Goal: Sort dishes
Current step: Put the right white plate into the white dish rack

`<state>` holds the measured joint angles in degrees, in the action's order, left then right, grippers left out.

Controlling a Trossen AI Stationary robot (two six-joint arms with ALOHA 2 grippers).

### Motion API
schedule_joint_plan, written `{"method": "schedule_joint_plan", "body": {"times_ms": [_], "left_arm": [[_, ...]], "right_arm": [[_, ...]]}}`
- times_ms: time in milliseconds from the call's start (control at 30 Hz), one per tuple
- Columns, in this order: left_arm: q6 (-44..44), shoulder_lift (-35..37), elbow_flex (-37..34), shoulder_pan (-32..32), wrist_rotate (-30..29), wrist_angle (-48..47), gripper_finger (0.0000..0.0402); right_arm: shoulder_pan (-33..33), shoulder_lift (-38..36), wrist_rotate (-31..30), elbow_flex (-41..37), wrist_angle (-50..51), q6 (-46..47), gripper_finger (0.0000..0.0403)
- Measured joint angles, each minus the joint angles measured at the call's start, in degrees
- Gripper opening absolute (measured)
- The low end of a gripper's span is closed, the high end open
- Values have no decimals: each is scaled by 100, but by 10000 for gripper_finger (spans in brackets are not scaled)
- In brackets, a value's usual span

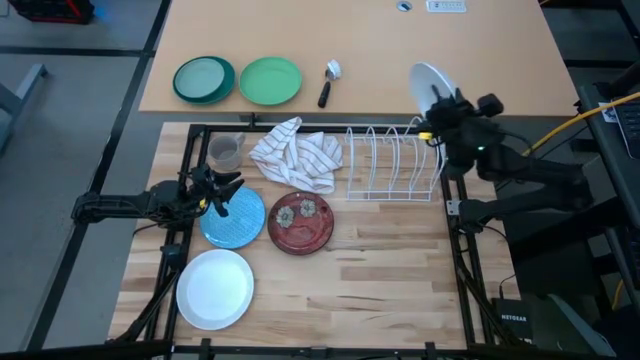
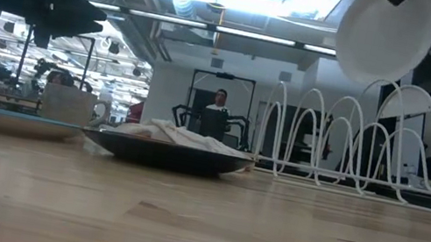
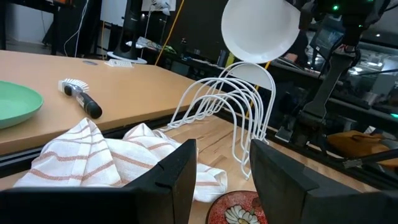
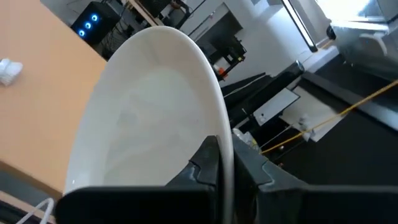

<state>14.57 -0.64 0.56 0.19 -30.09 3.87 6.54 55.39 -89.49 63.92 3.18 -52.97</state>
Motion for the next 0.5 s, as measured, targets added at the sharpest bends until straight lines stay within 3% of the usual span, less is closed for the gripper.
{"method": "schedule_joint_plan", "body": {"times_ms": [500], "left_arm": [[0,0,0,0,2,1,141]], "right_arm": [[104,336,-27,0,300,28,17]]}}
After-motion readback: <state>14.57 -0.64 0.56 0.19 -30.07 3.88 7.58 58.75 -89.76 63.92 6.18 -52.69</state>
